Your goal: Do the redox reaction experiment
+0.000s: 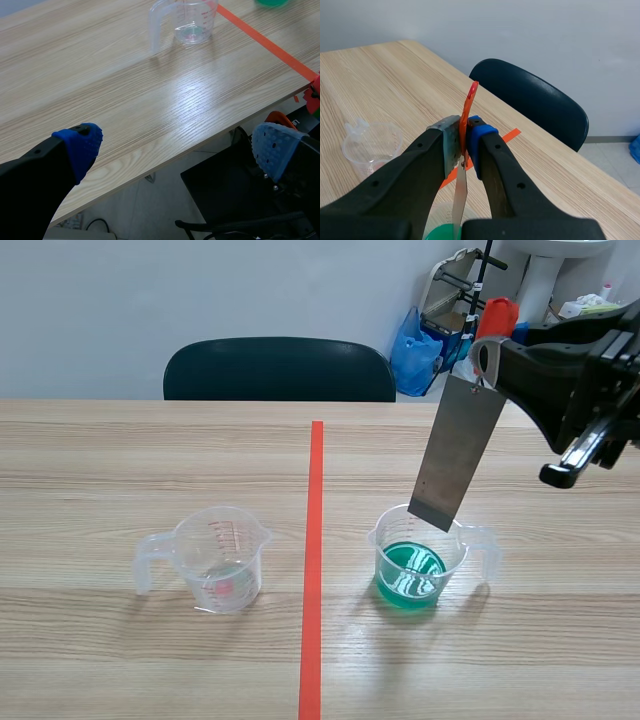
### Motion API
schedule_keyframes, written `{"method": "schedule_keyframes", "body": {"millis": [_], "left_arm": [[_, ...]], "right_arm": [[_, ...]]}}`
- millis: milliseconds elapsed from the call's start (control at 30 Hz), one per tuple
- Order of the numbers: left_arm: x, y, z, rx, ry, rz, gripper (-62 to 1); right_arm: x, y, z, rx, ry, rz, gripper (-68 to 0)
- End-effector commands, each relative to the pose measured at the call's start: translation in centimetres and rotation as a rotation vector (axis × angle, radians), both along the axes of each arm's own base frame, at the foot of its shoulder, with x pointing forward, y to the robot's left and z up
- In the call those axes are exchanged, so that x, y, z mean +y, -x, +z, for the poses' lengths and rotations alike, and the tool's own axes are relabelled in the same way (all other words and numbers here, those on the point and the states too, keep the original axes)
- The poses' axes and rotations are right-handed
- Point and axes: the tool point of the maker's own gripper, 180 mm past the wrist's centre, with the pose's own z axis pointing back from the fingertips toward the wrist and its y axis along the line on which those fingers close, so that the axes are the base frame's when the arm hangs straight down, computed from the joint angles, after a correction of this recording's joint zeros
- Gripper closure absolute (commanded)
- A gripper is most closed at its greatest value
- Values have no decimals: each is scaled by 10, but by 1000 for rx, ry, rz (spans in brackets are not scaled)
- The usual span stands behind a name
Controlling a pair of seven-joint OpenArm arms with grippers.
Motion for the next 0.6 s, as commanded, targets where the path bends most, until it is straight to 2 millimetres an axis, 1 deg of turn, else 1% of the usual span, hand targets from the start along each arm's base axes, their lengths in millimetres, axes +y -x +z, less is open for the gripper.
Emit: {"method": "schedule_keyframes", "body": {"millis": [0,567], "left_arm": [[-2,-2,4,-19,14,-2,-623],[-2,-2,4,-19,14,-2,-623]], "right_arm": [[1,-1,12,-35,-24,5,-6],[1,-1,10,-28,-17,5,-7]]}}
